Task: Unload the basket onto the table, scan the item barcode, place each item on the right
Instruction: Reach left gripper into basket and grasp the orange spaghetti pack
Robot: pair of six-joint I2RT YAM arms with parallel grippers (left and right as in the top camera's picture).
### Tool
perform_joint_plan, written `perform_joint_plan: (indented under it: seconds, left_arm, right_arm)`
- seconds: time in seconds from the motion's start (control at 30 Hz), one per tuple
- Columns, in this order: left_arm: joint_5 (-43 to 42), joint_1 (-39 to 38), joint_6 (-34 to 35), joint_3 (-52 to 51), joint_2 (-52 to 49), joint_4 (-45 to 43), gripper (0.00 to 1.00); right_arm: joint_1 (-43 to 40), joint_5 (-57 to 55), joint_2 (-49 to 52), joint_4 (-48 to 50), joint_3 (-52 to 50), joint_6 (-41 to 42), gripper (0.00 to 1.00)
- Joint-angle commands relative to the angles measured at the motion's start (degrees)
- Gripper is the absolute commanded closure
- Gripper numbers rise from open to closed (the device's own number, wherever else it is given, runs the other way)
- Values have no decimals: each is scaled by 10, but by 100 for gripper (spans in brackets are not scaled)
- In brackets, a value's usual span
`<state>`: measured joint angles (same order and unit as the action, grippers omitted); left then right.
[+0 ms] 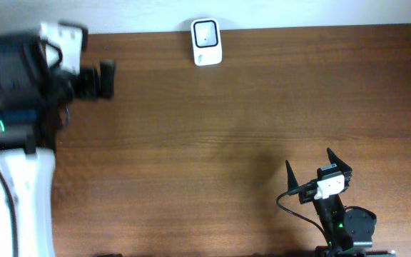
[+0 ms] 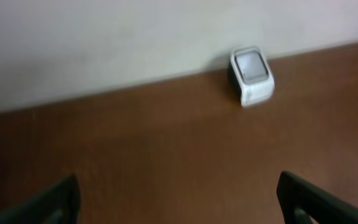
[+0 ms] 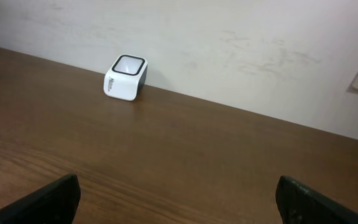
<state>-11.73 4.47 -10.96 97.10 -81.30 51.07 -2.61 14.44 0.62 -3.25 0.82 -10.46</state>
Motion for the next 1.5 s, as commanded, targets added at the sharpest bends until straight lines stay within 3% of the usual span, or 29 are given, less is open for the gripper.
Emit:
perform_joint_plan:
  seconds: [0.0,0.07,0.17,0.23,0.33,0.4,0.57,0.7,0.8,1.0,1.1,1.47]
  left_arm:
    - [-8,16,-14,225,-133,147,1]
    - [-7,25,-14,279,-173,170,1]
    - [12,49,-13,284,-195,123,1]
    - [33,80,31,284,-195,106,1]
    - [101,185,165,284,-195,105,1]
    - [100,259,206,284,-195,109,1]
    - [98,403,203,267,-205,125,1]
    - [79,461,159,165,-243,113,1]
    - [-26,492,38,99,-282,83,1]
    - [-65,523,-44,87,-380,83,2]
    - [-123,523,-114,87,-408,92,5]
    - [-151,511,-192,65,-447,105,16]
  right_arm:
    - [-4,3,-4,0,-5,4,1]
    - [-4,3,-4,0,-5,4,1]
    - [-4,3,-4,0,-5,4,1]
    - [-4,3,-4,0,-5,4,1]
    - [-4,3,-4,0,-5,4,1]
    - [-4,3,-4,0,-5,4,1]
    - [-4,3,-4,0,-5,4,1]
    - [-4,3,-4,0,-5,4,1]
    - [-4,3,-4,0,-5,4,1]
    - [-4,3,-4,0,-5,4,1]
    - [-4,3,-4,0,-5,4,1]
    - [-4,3,-4,0,-5,4,1]
